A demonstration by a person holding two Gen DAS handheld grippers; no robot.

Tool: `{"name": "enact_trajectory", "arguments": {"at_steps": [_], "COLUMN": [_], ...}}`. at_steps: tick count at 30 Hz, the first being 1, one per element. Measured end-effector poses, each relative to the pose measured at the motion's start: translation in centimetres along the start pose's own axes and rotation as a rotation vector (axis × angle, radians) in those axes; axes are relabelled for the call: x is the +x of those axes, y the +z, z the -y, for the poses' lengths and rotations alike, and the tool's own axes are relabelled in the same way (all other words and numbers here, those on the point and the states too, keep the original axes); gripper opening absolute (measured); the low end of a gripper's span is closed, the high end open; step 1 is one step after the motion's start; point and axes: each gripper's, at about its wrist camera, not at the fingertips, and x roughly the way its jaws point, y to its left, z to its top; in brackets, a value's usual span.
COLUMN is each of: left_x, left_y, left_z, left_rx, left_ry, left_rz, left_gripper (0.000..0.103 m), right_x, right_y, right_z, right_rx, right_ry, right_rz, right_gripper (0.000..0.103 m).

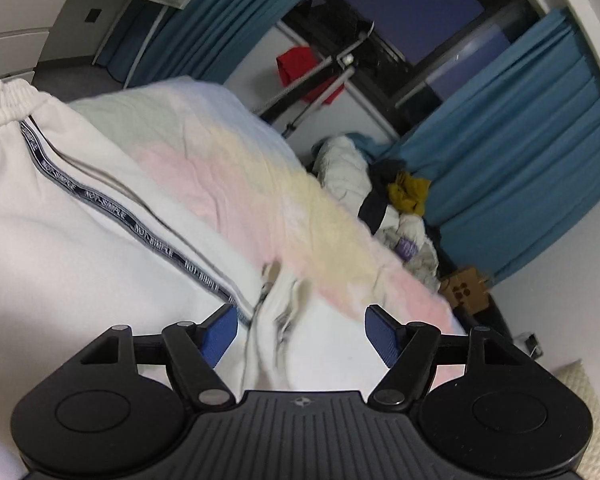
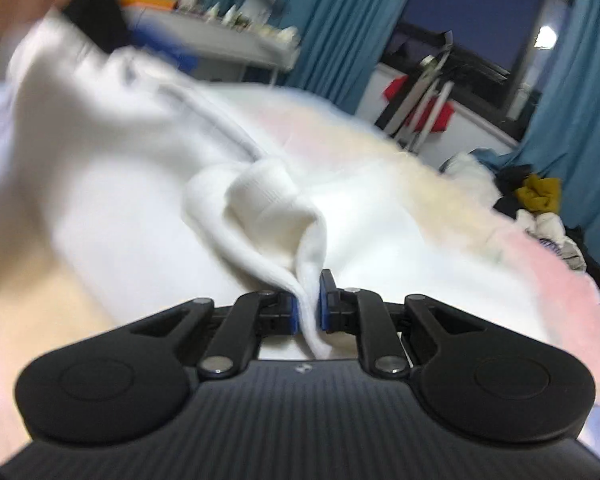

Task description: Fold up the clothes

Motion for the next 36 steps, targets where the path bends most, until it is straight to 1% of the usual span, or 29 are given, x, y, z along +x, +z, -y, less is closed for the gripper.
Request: {"name": "enact_trajectory", "arguments": {"at_steps": [2,4,5,7,8,11,12,13,15,18,21,22,23,24,25,26,29,31,34,36], "left_x": [0.9,1.3,1.5,1.7,1.8,2.1,2.2,2.3,2.4,2.3,2.3,2.3,2.3,2.3,2.2,2.0,1.2,0.5,-0.2,-0.5], "left_y": [-0.1,-0.3,-0.5,-0.7,-0.8,-1.0,-1.1,-1.1,-1.3,-1.6,-2.0,-2.1,-2.2,-2.3,-2.3,-2.4,-2.8,-3.2,-3.8,-4.2], "left_z": [0.1,0.5,0.7,1.0,1.1,1.1,1.1,1.2,1.3,1.6,1.8,1.8,1.9,1.9,1.9,1.9,2.1,2.2,2.7,3.1], "left_rx": [0.010,0.036,0.048,0.063,0.066,0.078,0.083,0.089,0.100,0.116,0.127,0.131,0.135,0.138,0.141,0.144,0.151,0.161,0.197,0.228], "left_ry": [0.010,0.017,0.019,0.020,0.022,0.048,0.058,0.068,0.085,0.102,0.111,0.114,0.117,0.120,0.124,0.127,0.138,0.147,0.169,0.187], "left_rz": [-0.030,-0.033,-0.034,-0.027,-0.025,-0.025,-0.025,-0.025,-0.024,-0.023,-0.022,-0.023,-0.024,-0.024,-0.023,-0.022,-0.017,-0.011,-0.014,-0.027], "left_gripper": [0.072,0.072,0.072,0.072,0.072,0.072,0.072,0.072,0.072,0.072,0.072,0.072,0.072,0.072,0.072,0.072,0.073,0.073,0.075,0.074], "right_x": [-0.6,-1.6,-2.2,-3.0,-3.2,-2.0,-1.6,-1.1,-0.8,-1.4,-2.4,-2.7,-3.1,-3.6,-4.1,-4.7,-6.9,-7.9,-8.7,-8.5], "right_y": [0.0,0.3,0.4,0.5,0.5,0.0,-0.2,-0.6,-0.9,-0.6,-0.5,-0.5,-0.4,-0.3,-0.1,0.1,0.6,0.9,0.8,0.4], "right_z": [0.9,1.7,1.9,1.6,1.5,1.1,1.0,1.1,1.8,2.6,2.9,2.9,3.0,3.0,3.0,3.1,3.9,5.2,7.5,9.0], "right_rx": [0.052,0.109,0.115,0.084,0.075,0.090,0.108,0.154,0.231,0.288,0.328,0.342,0.357,0.371,0.386,0.398,0.426,0.459,0.513,0.548], "right_ry": [0.017,0.027,0.025,0.011,0.013,0.080,0.100,0.112,0.132,0.144,0.162,0.170,0.179,0.190,0.202,0.212,0.230,0.211,0.148,0.081], "right_rz": [0.026,0.074,0.101,0.142,0.147,0.065,0.042,0.028,0.018,0.024,0.027,0.027,0.032,0.044,0.057,0.072,0.141,0.179,0.214,0.206], "right_gripper": [0.014,0.014,0.014,0.014,0.014,0.014,0.014,0.014,0.014,0.016,0.025,0.034,0.047,0.054,0.066,0.070,0.070,0.070,0.070,0.070]}}
